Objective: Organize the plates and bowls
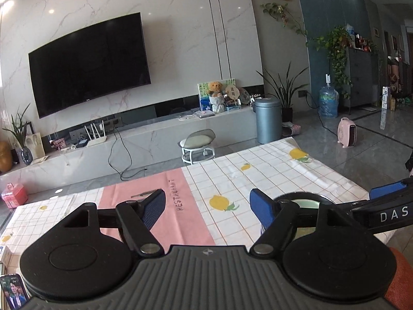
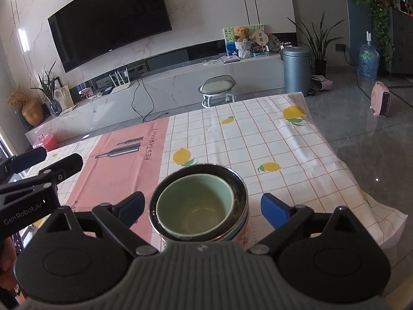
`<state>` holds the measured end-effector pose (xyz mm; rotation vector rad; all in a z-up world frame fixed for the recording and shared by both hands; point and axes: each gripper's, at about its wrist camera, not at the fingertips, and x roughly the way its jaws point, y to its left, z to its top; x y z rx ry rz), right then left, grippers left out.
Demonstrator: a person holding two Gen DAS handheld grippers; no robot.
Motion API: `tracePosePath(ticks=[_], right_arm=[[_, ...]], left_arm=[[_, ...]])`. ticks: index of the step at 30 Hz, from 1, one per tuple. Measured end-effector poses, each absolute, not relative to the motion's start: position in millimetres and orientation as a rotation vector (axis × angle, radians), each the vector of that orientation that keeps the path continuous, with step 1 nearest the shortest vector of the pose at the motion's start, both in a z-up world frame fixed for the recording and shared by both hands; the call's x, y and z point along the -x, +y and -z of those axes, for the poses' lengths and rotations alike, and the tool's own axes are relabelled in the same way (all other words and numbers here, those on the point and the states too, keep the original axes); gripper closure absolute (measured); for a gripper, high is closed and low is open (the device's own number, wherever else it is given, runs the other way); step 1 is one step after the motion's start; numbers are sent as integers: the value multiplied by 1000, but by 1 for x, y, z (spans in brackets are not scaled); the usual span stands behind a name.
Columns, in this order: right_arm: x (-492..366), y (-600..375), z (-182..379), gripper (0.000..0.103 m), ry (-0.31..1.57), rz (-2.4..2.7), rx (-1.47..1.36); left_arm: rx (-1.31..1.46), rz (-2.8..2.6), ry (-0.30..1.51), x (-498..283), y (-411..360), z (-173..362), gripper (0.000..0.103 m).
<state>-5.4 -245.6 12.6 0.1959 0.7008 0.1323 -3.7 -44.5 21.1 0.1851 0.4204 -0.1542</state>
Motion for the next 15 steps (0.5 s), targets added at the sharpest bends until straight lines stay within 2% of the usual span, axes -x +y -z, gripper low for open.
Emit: tracePosePath(ticks=[5, 15], right_arm=[[26, -234, 1, 8, 712, -98, -184], [47, -219, 27, 4, 785, -28, -148]], left_arm=[[-118, 136, 529, 1, -32, -3, 15], [-157, 113, 716, 11, -24, 30, 15]])
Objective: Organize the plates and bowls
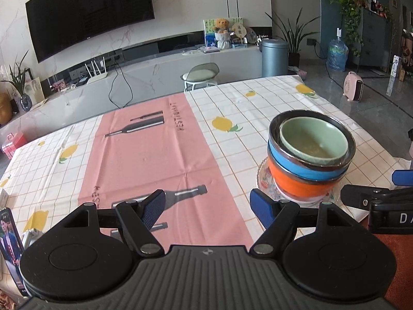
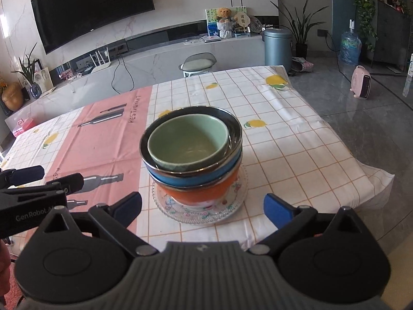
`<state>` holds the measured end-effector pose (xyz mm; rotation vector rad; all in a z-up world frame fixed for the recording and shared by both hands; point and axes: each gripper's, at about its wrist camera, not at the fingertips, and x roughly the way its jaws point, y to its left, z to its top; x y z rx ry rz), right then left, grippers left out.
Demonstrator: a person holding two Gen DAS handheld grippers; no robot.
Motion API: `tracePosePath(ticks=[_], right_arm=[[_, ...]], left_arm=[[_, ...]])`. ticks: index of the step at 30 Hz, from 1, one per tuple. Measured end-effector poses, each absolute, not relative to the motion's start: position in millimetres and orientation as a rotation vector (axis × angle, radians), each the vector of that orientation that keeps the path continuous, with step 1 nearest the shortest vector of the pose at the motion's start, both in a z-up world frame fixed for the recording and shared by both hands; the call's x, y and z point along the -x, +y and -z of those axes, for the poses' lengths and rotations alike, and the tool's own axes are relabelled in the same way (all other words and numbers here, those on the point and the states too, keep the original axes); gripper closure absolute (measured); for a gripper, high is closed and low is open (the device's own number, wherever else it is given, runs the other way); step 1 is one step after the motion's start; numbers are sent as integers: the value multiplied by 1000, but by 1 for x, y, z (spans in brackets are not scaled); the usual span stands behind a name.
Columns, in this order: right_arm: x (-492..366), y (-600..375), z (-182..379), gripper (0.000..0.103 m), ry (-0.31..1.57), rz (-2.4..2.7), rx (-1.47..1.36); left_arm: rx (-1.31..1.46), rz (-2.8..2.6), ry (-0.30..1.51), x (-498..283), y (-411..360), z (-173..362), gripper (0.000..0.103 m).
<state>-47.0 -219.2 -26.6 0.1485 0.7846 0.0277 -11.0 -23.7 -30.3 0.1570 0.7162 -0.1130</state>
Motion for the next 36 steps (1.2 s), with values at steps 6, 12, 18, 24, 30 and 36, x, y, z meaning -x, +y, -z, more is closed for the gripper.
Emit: tracePosePath(ticks=[6, 12, 18, 24, 30, 36], right_arm=[[52, -218, 34, 4, 793, -11, -144], [54, -224, 39, 4, 808, 12, -172], [55, -222, 41, 4, 814, 6, -175], [56, -222, 41, 4, 817, 5, -177], [57, -222, 40, 4, 815, 4, -177], [58, -222, 41, 4, 816, -1, -176]], left_arm=[[-147, 90, 764, 16, -26, 40, 15], [-133, 98, 784, 18, -27, 42, 15], [-137, 99, 773, 21, -29, 40, 15], [-134, 93, 769, 21, -29, 39, 16], [-136, 95, 764, 22, -29, 39, 15], [-136, 94, 760, 22, -30, 38, 15]])
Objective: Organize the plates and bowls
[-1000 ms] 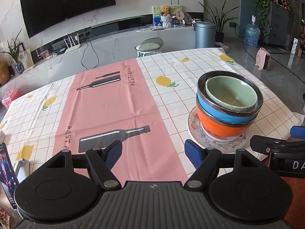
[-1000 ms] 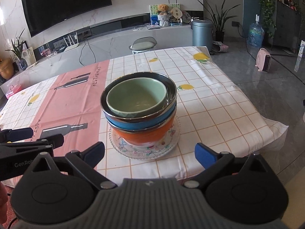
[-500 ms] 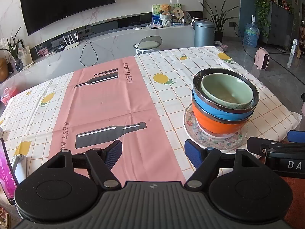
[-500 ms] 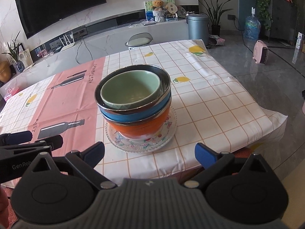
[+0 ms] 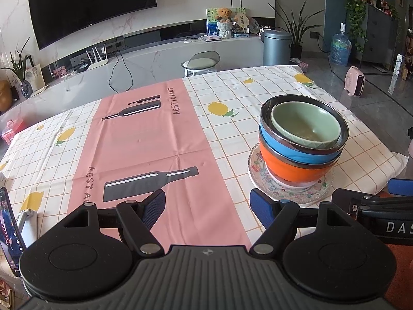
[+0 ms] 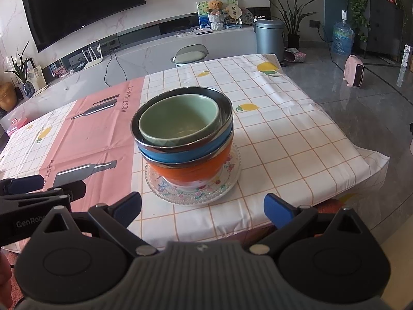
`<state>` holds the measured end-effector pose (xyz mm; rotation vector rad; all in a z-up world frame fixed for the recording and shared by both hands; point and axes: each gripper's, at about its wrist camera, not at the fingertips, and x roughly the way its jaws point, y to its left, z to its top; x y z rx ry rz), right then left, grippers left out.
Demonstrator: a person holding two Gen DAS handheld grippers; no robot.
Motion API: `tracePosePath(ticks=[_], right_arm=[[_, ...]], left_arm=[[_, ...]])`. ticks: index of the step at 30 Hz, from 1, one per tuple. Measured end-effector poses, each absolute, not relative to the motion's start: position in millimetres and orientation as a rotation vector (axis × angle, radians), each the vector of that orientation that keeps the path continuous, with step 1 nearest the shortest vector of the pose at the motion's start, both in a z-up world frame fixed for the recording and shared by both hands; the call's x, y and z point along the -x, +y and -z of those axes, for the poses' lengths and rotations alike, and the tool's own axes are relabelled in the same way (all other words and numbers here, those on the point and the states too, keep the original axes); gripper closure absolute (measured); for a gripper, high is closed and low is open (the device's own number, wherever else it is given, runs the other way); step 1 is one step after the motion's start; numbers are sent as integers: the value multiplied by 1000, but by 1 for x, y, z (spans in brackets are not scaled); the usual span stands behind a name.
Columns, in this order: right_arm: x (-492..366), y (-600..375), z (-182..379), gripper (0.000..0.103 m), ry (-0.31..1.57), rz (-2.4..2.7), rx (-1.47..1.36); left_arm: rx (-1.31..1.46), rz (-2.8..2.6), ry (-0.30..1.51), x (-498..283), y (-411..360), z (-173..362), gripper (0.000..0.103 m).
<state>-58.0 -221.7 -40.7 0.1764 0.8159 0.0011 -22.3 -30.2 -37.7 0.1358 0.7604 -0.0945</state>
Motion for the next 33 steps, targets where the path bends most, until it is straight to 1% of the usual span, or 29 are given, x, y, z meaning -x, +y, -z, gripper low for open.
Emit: tracePosePath(ticks=[33], right_arm=[[59, -219, 40, 4, 825, -14, -166]], left_arm=[[-137, 103, 749, 23, -31, 35, 15]])
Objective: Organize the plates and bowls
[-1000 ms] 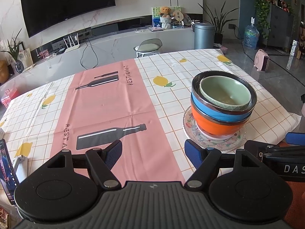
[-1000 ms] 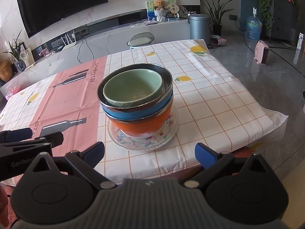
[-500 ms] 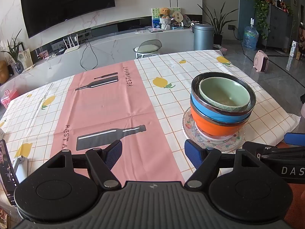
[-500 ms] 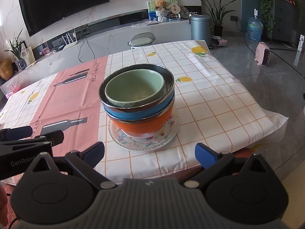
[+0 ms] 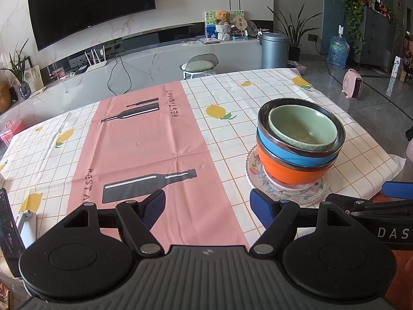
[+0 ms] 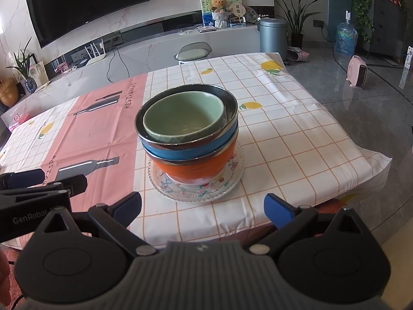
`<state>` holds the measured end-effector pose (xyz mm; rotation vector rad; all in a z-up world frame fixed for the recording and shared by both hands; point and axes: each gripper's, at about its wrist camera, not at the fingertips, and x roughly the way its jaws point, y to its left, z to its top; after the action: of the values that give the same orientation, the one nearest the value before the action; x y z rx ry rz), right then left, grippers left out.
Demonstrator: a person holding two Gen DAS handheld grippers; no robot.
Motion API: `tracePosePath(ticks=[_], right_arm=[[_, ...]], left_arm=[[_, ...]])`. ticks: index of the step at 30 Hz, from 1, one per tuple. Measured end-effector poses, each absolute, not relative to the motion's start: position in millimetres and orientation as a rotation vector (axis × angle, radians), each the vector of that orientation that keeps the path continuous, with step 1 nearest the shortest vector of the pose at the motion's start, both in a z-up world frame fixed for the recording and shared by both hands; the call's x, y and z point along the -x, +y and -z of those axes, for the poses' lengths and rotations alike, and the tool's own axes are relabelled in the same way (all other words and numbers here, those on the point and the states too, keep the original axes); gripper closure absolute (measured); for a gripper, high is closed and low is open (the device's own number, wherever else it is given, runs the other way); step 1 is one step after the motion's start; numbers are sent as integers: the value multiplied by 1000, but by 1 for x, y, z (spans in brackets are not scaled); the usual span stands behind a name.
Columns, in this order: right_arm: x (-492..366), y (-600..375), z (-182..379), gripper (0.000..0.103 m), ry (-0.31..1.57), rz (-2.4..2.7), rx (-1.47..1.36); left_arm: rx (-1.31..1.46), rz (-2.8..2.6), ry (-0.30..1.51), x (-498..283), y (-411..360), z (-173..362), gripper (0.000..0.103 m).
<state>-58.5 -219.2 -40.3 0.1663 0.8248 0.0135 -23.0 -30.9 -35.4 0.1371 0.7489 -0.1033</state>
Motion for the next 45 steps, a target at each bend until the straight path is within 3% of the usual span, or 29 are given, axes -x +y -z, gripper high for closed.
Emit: tracePosePath(ticks=[45], right_arm=[[60, -217, 48, 4, 855, -30, -182]], left_arm=[[-141, 120, 733, 29, -35, 36, 16]])
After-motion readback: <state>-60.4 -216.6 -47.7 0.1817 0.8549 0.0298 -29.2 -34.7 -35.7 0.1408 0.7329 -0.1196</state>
